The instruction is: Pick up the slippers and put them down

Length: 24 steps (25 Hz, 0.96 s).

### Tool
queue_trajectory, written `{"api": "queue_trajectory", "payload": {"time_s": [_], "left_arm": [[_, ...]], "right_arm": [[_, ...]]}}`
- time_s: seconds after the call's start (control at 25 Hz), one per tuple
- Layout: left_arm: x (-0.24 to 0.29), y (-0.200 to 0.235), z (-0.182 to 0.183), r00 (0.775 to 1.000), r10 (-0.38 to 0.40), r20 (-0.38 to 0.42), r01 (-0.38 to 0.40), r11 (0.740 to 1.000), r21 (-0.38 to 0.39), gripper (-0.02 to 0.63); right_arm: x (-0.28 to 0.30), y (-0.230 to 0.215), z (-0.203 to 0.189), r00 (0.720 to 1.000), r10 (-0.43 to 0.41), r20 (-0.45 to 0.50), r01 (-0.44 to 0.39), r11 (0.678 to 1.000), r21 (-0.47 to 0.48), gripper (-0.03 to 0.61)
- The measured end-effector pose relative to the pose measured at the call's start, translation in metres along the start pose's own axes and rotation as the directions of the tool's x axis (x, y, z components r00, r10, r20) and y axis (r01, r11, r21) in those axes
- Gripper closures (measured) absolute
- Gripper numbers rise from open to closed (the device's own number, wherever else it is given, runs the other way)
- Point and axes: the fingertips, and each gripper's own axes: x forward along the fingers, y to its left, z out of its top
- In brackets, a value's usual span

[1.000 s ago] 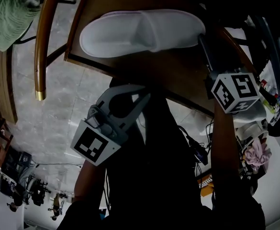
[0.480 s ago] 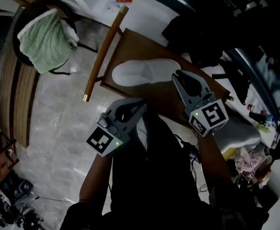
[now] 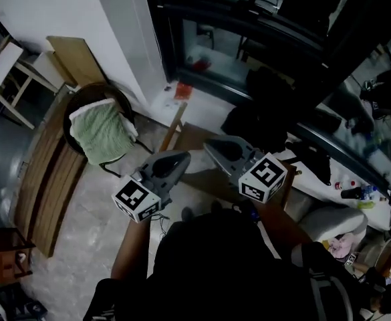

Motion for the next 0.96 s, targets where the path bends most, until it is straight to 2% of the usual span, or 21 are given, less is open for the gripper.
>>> {"api": "queue_trajectory", "payload": {"time_s": [0.24,0.44,0.6,0.96], "left_arm": [[-0.009,0.012,0.032,0.998,-0.016,0.068,0.014,0.999,0.031,0.6],[-0.014,-0.014,0.007,0.996,-0.087,0.026,0.086,0.996,0.037,0.6],[-0.021,-0.012,-0.014,0.994,-0.107,0.016,0.106,0.993,0.059,0.6],[-0.059,0.012,0.012,0.991,-0.131,-0.022,0.133,0.985,0.113,0.6]], "right_arm": [[0.006,-0.017,0.015,0.998,-0.058,0.024,0.059,0.997,-0.051,0.552],[-0.016,-0.011,-0.009,0.991,-0.137,0.006,0.137,0.989,-0.049,0.552],[-0.015,-0.013,-0.029,0.984,-0.175,0.033,0.177,0.983,-0.047,0.552],[0.027,0.013,-0.002,0.984,-0.179,0.026,0.18,0.981,-0.068,0.552]]}}
